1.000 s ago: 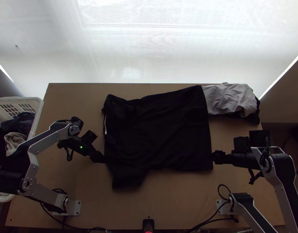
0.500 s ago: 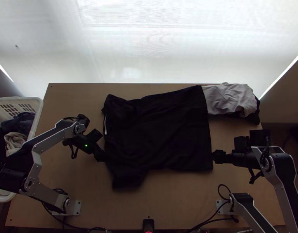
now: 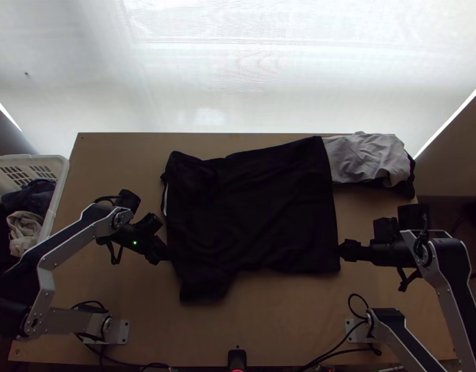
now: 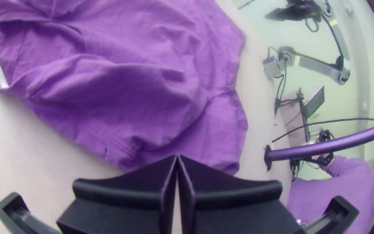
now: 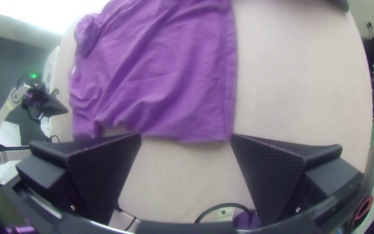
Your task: Fold the t-shirt
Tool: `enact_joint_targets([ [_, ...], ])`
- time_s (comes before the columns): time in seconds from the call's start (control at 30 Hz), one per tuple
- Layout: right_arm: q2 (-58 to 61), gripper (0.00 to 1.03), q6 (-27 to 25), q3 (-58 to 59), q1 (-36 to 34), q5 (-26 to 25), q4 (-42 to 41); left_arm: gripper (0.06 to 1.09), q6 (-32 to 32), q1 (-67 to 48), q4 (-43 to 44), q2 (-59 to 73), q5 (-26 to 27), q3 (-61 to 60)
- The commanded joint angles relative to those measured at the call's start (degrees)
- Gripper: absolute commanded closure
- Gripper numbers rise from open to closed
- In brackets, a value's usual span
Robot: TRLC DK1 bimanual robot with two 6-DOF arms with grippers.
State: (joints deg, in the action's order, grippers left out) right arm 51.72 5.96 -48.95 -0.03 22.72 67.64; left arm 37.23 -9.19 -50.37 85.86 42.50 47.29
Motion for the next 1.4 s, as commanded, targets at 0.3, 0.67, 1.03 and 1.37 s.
enact_joint_targets([
  [0.3, 12.61, 0.06, -4.73, 2.63, -6.47, 4.79, -0.66, 1.05, 2.49, 3.65, 1.15, -7.91, 0.74, -2.55],
  [0.67, 16.39, 0.06, -4.64, 7.02, -6.21, 5.05, -7.87, 1.05, 2.41, 4.44, -0.08, -7.38, -0.84, -2.55],
  [1.03, 14.98, 0.06, -4.29, 7.11, -5.86, 5.14, -7.52, 0.43, -0.67, 3.48, 1.24, 0.53, -12.35, -3.96],
  [1.37, 13.75, 0.06, -4.20, 7.11, -5.42, 5.05, -7.52, 0.35, -4.98, 0.84, 3.00, 2.73, -10.33, -0.53],
])
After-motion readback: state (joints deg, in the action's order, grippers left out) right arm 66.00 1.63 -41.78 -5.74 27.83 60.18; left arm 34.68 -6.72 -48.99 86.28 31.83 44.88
